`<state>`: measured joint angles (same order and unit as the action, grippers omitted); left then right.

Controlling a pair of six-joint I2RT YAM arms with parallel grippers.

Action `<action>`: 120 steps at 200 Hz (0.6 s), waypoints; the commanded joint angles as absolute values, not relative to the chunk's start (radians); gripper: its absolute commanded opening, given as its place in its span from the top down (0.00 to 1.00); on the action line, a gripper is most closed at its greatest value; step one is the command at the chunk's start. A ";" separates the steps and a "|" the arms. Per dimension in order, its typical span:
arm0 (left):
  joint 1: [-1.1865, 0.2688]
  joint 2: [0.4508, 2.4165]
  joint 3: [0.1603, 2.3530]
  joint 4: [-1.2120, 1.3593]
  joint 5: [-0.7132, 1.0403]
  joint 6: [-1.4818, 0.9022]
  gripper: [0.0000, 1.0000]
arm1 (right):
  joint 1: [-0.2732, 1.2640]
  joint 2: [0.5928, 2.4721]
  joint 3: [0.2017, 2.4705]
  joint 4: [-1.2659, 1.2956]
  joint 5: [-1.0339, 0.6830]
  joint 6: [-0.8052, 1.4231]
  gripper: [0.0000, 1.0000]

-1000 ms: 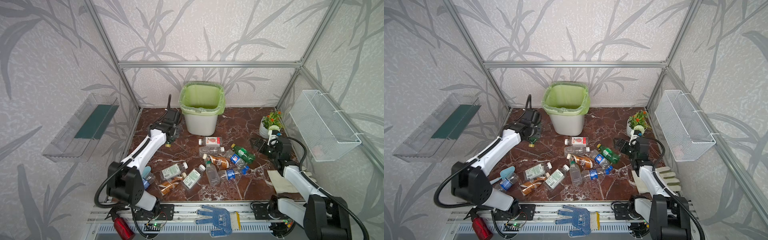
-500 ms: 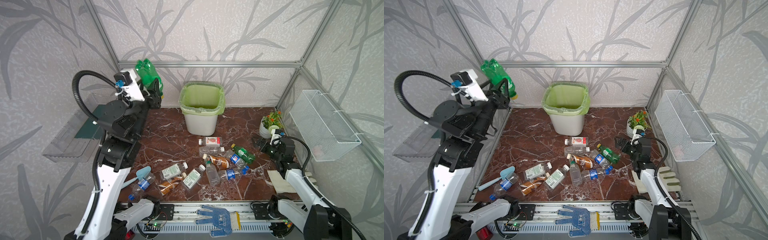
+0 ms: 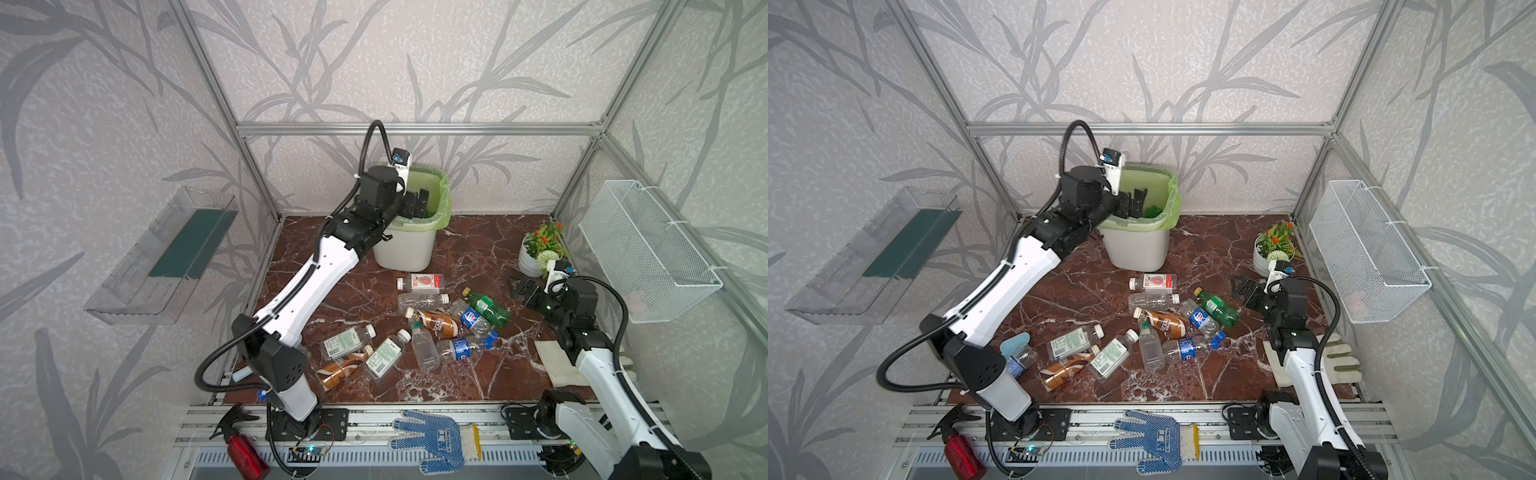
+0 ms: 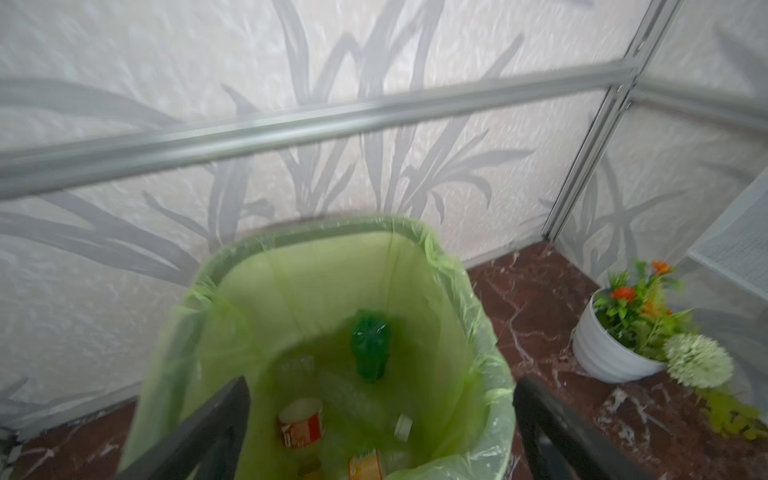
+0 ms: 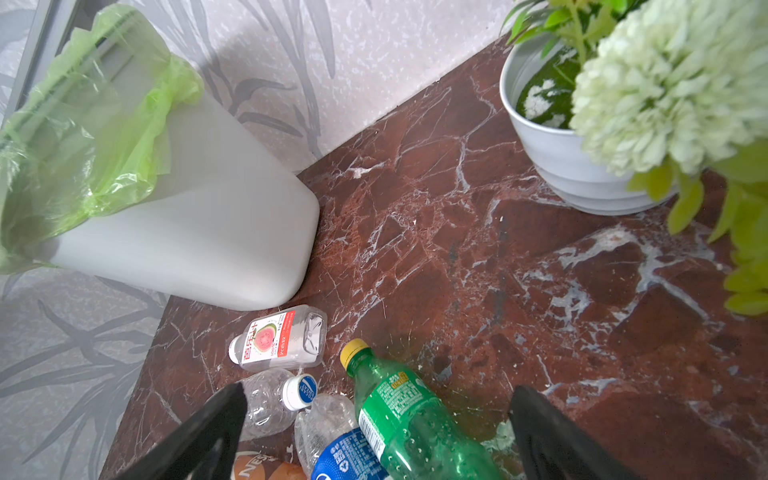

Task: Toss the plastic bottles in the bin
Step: 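Carry the green bottle over the bin and open the left gripper, then withdraw the left gripper while the right gripper reaches into the bottle pile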

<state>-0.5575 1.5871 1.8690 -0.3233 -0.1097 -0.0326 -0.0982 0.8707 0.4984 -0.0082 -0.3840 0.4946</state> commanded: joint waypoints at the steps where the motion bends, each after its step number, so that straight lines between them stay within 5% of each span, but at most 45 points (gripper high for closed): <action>1: -0.560 1.400 1.862 -0.160 -0.103 0.006 0.01 | -0.101 0.872 0.517 -0.094 -0.356 0.474 0.01; 120: -0.559 0.897 0.997 -0.095 -0.276 -0.214 0.01 | -0.019 0.918 0.527 -0.264 -0.303 0.358 0.08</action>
